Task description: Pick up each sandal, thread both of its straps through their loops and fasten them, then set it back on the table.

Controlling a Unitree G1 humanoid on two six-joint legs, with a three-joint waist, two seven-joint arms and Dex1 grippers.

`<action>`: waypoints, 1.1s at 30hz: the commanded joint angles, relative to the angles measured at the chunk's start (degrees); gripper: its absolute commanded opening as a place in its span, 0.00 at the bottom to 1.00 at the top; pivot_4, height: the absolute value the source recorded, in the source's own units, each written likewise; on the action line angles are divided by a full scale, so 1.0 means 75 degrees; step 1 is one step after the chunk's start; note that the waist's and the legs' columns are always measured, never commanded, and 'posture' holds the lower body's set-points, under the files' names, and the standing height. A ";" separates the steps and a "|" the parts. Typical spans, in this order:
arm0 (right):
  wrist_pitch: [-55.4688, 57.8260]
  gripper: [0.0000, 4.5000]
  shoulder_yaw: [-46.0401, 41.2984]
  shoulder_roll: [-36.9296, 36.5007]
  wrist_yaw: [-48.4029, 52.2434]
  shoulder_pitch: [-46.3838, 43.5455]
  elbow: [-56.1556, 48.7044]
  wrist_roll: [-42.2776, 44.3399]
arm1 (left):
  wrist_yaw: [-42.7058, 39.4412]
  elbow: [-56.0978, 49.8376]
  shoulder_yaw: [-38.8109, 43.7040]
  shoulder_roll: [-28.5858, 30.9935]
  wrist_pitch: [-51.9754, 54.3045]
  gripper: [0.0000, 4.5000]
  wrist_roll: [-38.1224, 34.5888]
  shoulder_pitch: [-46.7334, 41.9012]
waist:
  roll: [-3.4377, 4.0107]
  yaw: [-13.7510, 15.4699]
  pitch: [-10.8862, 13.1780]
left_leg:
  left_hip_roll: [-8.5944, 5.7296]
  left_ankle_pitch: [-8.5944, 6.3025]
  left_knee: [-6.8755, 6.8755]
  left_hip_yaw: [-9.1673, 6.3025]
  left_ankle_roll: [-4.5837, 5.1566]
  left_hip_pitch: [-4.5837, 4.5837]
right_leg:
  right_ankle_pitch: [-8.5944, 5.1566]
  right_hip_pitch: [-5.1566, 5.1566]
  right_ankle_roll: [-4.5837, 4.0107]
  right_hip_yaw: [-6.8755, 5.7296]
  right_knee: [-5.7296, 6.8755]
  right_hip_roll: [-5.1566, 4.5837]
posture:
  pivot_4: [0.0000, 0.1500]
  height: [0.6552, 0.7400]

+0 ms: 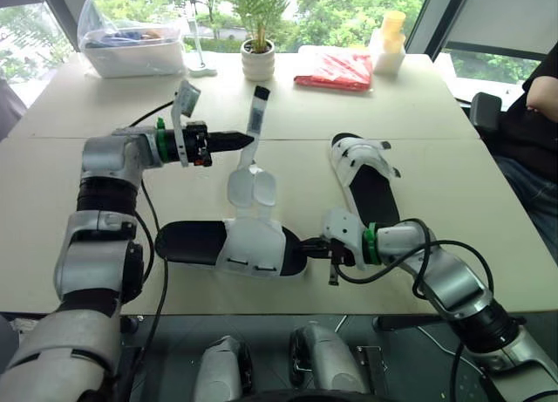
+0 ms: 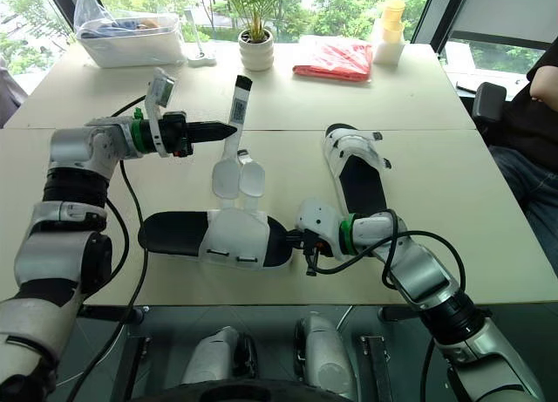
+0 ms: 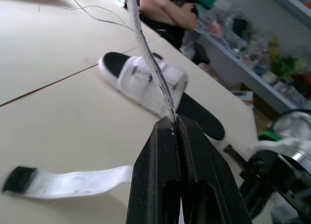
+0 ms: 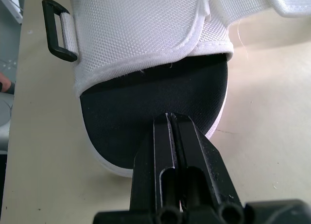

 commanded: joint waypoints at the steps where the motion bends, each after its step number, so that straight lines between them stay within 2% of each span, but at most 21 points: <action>1: -0.0026 0.00 -0.0078 -0.0122 0.0086 0.0031 0.0045 -0.0078 | -0.0496 -0.1501 -0.0065 0.0222 -0.0519 0.02 -0.0317 0.0396 | 0.0000 -0.0003 0.0000 | 0.0000 0.0000 0.0001 0.0000 0.0000 0.0000 | 0.0000 0.0000 0.0000 0.0000 0.0000 0.0000 | 1.00 0.81; 5: -0.0057 0.00 -0.0117 -0.0218 0.0225 0.0037 0.0115 -0.0076 | -0.1549 -0.3761 -0.0548 0.0998 -0.1503 0.02 -0.0357 0.1821 | 0.0003 -0.0007 -0.0001 | 0.0004 0.0000 -0.0002 0.0000 0.0000 0.0007 | -0.0001 0.0001 -0.0001 0.0009 0.0003 0.0002 | 1.00 0.81; 10: -0.0157 0.00 -0.0165 -0.0290 0.0350 0.0015 0.0301 -0.0095 | -0.1901 -0.4743 -0.0947 0.1519 -0.3478 0.02 -0.0149 0.2933 | 0.0002 0.0050 -0.0002 | 0.0002 0.0000 0.0004 -0.0002 0.0001 0.0008 | -0.0001 0.0010 -0.0002 0.0009 0.0002 -0.0004 | 1.00 0.81; 14: -0.0220 0.00 -0.0151 -0.0286 0.0400 -0.0020 0.0425 -0.0131 | -0.1901 -0.4473 -0.1528 0.2027 -0.6136 0.02 0.0069 0.3540 | 0.0002 0.0056 -0.0003 | 0.0002 -0.0001 0.0003 -0.0005 0.0002 0.0008 | -0.0001 0.0011 -0.0002 0.0009 -0.0001 -0.0004 | 1.00 0.81; 19: -0.0263 0.00 -0.0115 -0.0227 0.0386 -0.0022 0.0541 -0.0186 | -0.1716 -0.3034 -0.1358 0.1435 -0.8318 0.02 0.0756 0.3227 | 0.0000 0.0078 -0.0006 | 0.0002 -0.0001 0.0004 -0.0004 0.0003 0.0019 | -0.0001 0.0027 -0.0002 0.0006 -0.0003 -0.0004 | 1.00 0.81; 22: -0.0260 0.00 -0.0106 -0.0245 0.0408 -0.0024 0.0545 -0.0185 | -0.1614 -0.2722 -0.1320 0.1280 -0.8574 0.17 0.0734 0.3136 | 0.0000 0.0078 -0.0006 | 0.0002 -0.0001 0.0003 -0.0004 0.0004 0.0018 | -0.0001 0.0026 -0.0002 0.0006 -0.0004 -0.0002 | 1.00 0.81; 24: -0.0281 0.00 -0.0097 -0.0276 0.0428 -0.0030 0.0557 -0.0205 | -0.1704 -0.2736 -0.1366 0.1289 -0.8519 0.40 0.0629 0.3136 | 0.0001 0.0077 -0.0006 | 0.0003 -0.0001 0.0001 -0.0005 0.0004 0.0019 | -0.0001 0.0025 -0.0002 0.0006 -0.0004 -0.0001 | 1.00 0.81; 26: -0.0286 0.00 -0.0095 -0.0290 0.0445 -0.0036 0.0565 -0.0209 | -0.1690 -0.2770 -0.1371 0.1320 -0.8495 0.59 0.0619 0.3157 | 0.0001 0.0078 -0.0006 | 0.0003 -0.0001 0.0001 -0.0004 0.0004 0.0019 | -0.0001 0.0025 -0.0002 0.0006 -0.0004 -0.0001 | 1.00 0.81; 29: -0.0345 0.00 -0.0084 -0.0313 0.0524 -0.0096 0.0671 -0.0234 | -0.1493 -0.3055 -0.1213 0.1569 -0.7914 0.94 0.0529 0.3372 | 0.0001 0.0074 -0.0006 | 0.0003 -0.0001 0.0001 -0.0005 0.0004 0.0019 | -0.0001 0.0026 -0.0002 0.0005 -0.0004 -0.0001 | 1.00 0.81; 30: -0.0362 0.00 -0.0080 -0.0311 0.0544 -0.0118 0.0706 -0.0242 | -0.1428 -0.3120 -0.1163 0.1662 -0.7723 0.97 0.0517 0.3440 | 0.0001 0.0058 -0.0006 | 0.0003 -0.0001 0.0001 -0.0004 0.0004 0.0019 | -0.0001 0.0026 -0.0002 0.0006 -0.0004 -0.0001 | 1.00 0.81; 33: -0.0454 0.00 0.0009 -0.0267 0.0587 -0.0236 0.0810 -0.0329 | -0.1148 -0.3467 -0.1002 0.1998 -0.6452 0.97 0.0254 0.3566 | 0.0001 0.0048 -0.0006 | 0.0006 -0.0001 0.0001 -0.0005 0.0004 0.0020 | -0.0001 0.0026 -0.0002 0.0005 -0.0004 0.0000 | 1.00 0.81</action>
